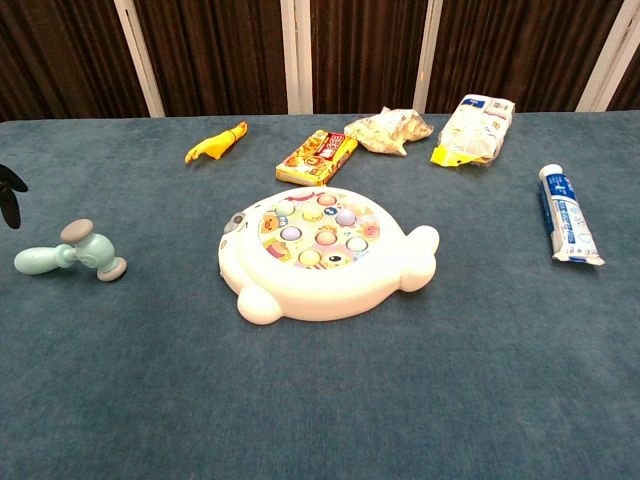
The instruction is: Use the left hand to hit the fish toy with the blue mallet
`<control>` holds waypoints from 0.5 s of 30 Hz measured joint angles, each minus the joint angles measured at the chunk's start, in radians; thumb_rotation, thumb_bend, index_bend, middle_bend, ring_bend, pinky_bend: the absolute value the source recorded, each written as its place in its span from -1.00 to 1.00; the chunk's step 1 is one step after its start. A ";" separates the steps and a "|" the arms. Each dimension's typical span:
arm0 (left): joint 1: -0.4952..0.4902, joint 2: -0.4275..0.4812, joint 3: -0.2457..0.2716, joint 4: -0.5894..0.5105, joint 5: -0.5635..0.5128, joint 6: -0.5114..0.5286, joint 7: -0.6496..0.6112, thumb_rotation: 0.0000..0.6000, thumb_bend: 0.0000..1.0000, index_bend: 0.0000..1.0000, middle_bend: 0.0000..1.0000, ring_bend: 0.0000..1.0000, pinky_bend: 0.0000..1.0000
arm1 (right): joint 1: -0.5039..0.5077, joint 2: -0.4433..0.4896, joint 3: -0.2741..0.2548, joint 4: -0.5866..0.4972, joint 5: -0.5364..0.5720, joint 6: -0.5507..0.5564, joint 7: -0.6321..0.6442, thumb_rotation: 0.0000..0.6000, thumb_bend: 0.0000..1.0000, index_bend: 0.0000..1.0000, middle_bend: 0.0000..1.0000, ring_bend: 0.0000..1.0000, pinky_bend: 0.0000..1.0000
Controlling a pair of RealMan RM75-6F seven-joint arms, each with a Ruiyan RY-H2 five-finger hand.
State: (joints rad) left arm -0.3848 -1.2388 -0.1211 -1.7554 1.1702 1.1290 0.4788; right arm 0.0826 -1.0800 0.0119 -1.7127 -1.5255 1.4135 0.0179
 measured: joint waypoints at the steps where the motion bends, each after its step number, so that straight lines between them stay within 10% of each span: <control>1: -0.021 -0.003 -0.013 0.002 -0.029 -0.020 0.018 1.00 -0.34 -0.13 -0.64 -1.00 -1.00 | 0.000 0.000 0.000 0.000 0.000 0.000 0.001 1.00 -0.54 -1.00 -1.00 -1.00 -1.00; 15: -0.150 -0.063 -0.048 0.094 -0.186 -0.134 0.113 1.00 -0.23 -0.08 -0.63 -1.00 -1.00 | 0.000 0.006 0.000 -0.006 0.011 -0.007 0.010 1.00 -0.54 -1.00 -1.00 -1.00 -1.00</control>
State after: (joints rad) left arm -0.5344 -1.3013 -0.1691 -1.6613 0.9840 0.9948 0.5916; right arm 0.0821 -1.0744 0.0119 -1.7192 -1.5143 1.4065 0.0276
